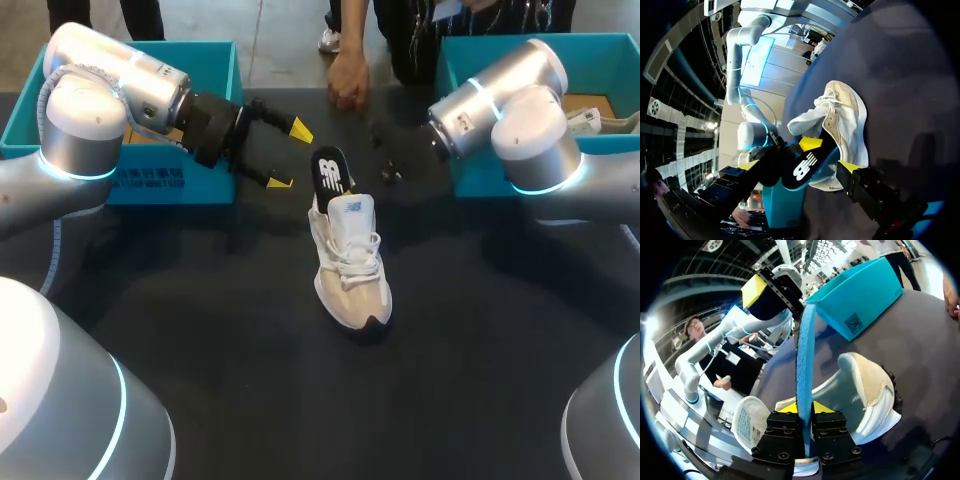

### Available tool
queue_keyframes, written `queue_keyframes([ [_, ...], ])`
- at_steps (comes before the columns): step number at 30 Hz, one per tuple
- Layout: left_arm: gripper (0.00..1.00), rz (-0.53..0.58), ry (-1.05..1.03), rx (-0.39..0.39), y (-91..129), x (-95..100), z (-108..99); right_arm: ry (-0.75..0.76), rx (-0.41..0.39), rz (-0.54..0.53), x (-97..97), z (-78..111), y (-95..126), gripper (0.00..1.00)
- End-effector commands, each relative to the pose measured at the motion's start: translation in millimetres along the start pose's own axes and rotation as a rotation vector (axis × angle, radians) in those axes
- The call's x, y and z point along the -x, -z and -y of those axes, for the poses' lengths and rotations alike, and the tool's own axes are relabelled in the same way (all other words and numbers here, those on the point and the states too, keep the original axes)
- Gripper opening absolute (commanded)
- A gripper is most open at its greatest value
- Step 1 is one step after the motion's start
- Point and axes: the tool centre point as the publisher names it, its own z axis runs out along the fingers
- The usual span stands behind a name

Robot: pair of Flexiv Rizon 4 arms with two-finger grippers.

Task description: Take the shoe out of the shoebox, open the shoe tongue, remove and reinsert the insole, then place the shoe into the shoebox

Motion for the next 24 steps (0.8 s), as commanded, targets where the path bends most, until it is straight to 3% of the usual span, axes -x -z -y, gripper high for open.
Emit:
queue_keyframes([
  [1, 1.0, -0.003, 0.0, 0.001, 0, 0.3, 0, 0.006, -0.009, 0.004, 0.7, -5.6, 4, 0.13],
  [10, 1.0, -0.003, 0.0, 0.001, 0, 0.3, 0, 0.038, -0.021, -0.009, 11.6, -17.6, 4, 0.12],
  [12, 1.0, -0.003, 0.0, 0.001, 0, 0.3, 0, 0.04, -0.022, -0.014, 12.9, -18.3, 3, 0.02],
  [15, 1.0, -0.003, 0.0, 0.001, 0, 0.3, 0, 0.043, -0.022, -0.024, 14.9, -18.2, 1, 0.0],
  [24, 1.0, -0.003, 0.0, 0.001, 0, 0.3, 0, 0.015, -0.044, -0.06, 12.9, -1.1, -3, 0.0],
])
